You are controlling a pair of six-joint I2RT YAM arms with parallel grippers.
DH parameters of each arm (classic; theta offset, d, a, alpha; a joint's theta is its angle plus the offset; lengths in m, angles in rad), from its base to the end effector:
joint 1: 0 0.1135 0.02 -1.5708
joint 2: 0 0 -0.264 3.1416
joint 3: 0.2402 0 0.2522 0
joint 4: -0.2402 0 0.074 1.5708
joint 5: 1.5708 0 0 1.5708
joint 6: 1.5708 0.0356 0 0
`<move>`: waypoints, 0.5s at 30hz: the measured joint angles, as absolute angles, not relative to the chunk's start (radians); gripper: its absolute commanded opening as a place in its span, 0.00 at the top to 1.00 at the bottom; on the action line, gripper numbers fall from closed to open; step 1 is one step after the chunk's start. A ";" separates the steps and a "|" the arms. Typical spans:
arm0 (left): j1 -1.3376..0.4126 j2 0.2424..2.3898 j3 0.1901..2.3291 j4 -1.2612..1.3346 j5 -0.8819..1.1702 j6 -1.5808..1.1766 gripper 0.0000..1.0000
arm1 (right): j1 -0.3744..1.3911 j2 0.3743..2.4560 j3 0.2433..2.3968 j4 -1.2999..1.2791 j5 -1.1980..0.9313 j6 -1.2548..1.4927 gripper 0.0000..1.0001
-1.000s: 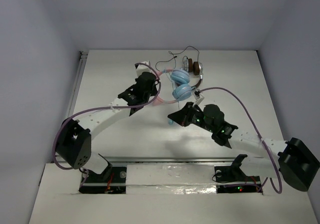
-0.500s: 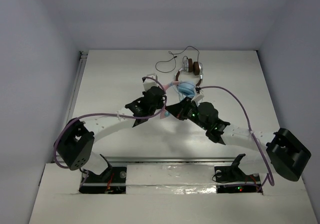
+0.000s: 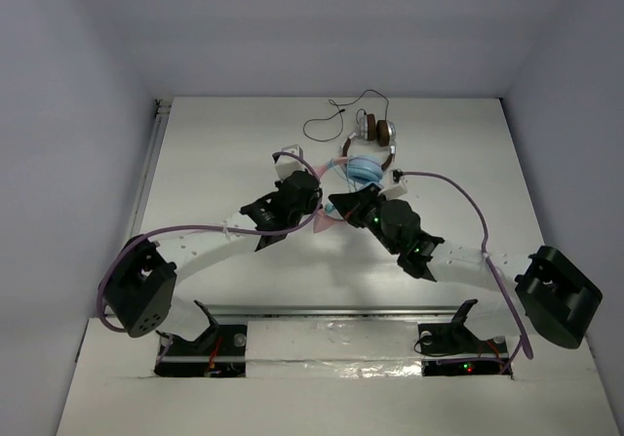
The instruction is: Wrap the headphones
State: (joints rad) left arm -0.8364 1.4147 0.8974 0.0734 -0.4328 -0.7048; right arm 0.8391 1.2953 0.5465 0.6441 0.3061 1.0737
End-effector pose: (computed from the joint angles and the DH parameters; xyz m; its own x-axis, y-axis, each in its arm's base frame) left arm 0.2239 -0.2257 0.2596 -0.4913 -0.3335 -0.8046 0.1335 0.8841 -0.4479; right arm 0.1923 0.1981 0.2335 -0.4809 0.7189 -0.5019 -0.1815 0.4785 0.8591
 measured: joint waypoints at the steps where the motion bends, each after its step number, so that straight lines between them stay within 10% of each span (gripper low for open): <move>1: -0.836 1.415 0.897 0.067 -0.439 -0.705 1.00 | 0.842 1.304 0.556 0.632 0.318 1.074 0.93; 15: -0.836 1.505 1.068 -0.139 -0.439 -0.599 1.00 | 0.860 1.425 0.669 0.482 0.387 1.069 0.70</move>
